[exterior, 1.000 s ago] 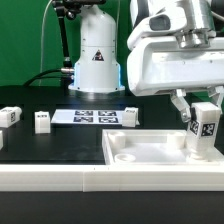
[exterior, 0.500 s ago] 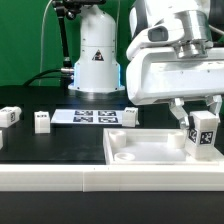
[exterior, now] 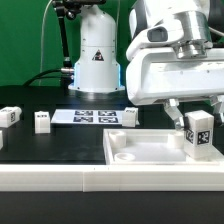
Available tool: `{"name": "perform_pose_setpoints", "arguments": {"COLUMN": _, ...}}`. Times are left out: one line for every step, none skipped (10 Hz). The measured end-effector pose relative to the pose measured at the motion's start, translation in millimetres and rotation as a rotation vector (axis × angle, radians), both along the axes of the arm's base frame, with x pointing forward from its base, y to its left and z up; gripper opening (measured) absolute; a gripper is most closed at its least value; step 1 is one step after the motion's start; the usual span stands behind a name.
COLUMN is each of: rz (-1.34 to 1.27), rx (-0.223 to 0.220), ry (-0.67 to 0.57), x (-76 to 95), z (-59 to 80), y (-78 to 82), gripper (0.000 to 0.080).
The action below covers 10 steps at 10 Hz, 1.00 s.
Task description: Assemble one leg
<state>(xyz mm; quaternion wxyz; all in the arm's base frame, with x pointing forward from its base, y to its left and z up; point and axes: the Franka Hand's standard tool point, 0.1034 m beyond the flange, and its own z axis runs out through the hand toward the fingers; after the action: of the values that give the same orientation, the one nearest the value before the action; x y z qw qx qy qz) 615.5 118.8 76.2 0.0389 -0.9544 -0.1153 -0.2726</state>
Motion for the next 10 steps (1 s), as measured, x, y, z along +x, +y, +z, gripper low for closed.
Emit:
{"name": "perform_pose_setpoints", "arguments": {"rz": 0.0, "rx": 0.0, "ry": 0.0, "x": 0.0, "z": 0.0, "y": 0.0, "gripper": 0.056}}
{"name": "perform_pose_setpoints", "arguments": {"rz": 0.0, "rx": 0.0, "ry": 0.0, "x": 0.0, "z": 0.0, "y": 0.0, "gripper": 0.063}}
{"name": "perform_pose_setpoints", "arguments": {"rz": 0.0, "rx": 0.0, "ry": 0.0, "x": 0.0, "z": 0.0, "y": 0.0, "gripper": 0.0644}}
{"name": "perform_pose_setpoints", "arguments": {"rz": 0.0, "rx": 0.0, "ry": 0.0, "x": 0.0, "z": 0.0, "y": 0.0, "gripper": 0.0644}}
{"name": "perform_pose_setpoints", "arguments": {"rz": 0.001, "rx": -0.001, "ry": 0.004, "x": -0.2, "z": 2.0, "y": 0.1, "gripper": 0.0649}}
{"name": "perform_pose_setpoints", "arguments": {"rz": 0.004, "rx": -0.002, "ry": 0.007, "x": 0.3, "z": 10.8, "y": 0.4, "gripper": 0.0649}}
{"name": "perform_pose_setpoints", "arguments": {"rz": 0.009, "rx": -0.004, "ry": 0.03, "x": -0.6, "z": 16.2, "y": 1.8, "gripper": 0.0649}}
{"name": "perform_pose_setpoints", "arguments": {"rz": 0.015, "rx": -0.006, "ry": 0.06, "x": -1.1, "z": 22.4, "y": 2.9, "gripper": 0.0649}}
{"name": "perform_pose_setpoints", "arguments": {"rz": 0.012, "rx": -0.005, "ry": 0.059, "x": -0.1, "z": 23.3, "y": 1.9, "gripper": 0.0649}}
{"name": "perform_pose_setpoints", "arguments": {"rz": 0.009, "rx": -0.005, "ry": 0.062, "x": 0.0, "z": 21.2, "y": 0.3, "gripper": 0.0649}}
